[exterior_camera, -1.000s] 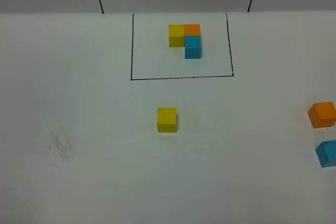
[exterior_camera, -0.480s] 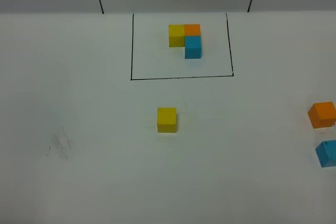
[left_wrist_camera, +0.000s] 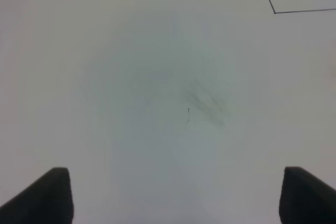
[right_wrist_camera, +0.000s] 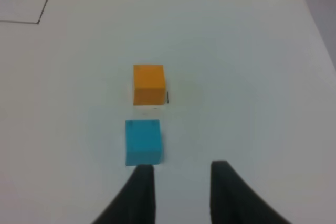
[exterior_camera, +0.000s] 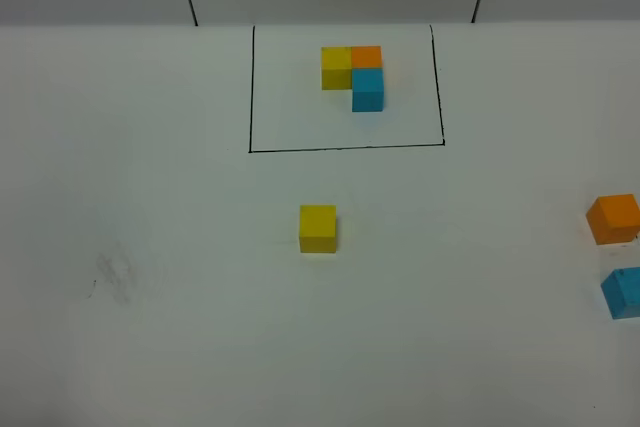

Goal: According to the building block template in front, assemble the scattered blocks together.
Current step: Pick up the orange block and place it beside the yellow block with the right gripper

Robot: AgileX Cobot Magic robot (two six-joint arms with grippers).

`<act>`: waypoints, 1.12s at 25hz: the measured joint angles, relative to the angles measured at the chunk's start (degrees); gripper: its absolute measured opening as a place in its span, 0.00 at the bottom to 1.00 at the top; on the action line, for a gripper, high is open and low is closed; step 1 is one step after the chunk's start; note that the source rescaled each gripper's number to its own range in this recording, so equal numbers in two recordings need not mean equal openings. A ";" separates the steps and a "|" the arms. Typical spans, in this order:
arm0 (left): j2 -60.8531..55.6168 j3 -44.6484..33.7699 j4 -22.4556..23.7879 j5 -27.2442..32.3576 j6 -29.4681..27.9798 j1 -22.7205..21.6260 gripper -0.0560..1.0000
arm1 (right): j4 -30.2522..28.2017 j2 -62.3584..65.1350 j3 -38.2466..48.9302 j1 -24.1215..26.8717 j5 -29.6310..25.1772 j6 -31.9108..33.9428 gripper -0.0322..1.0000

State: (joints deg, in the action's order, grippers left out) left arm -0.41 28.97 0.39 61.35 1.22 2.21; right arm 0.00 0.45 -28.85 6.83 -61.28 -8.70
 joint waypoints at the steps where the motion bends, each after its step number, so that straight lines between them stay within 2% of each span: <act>1: 0.00 0.00 0.00 0.00 0.00 0.00 0.69 | 0.00 0.00 0.00 0.00 0.00 0.00 0.03; 24: 0.00 0.00 0.00 0.00 0.00 0.00 0.69 | 0.00 0.00 0.00 0.00 0.00 -0.19 0.03; 28: 0.00 0.00 0.00 0.00 0.00 0.00 0.69 | 0.31 -3.27 -0.06 0.00 0.13 4.86 0.09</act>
State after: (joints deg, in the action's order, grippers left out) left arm -0.41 28.97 0.39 61.35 1.22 2.21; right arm 0.31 -2.81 -28.91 6.83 -61.15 -3.84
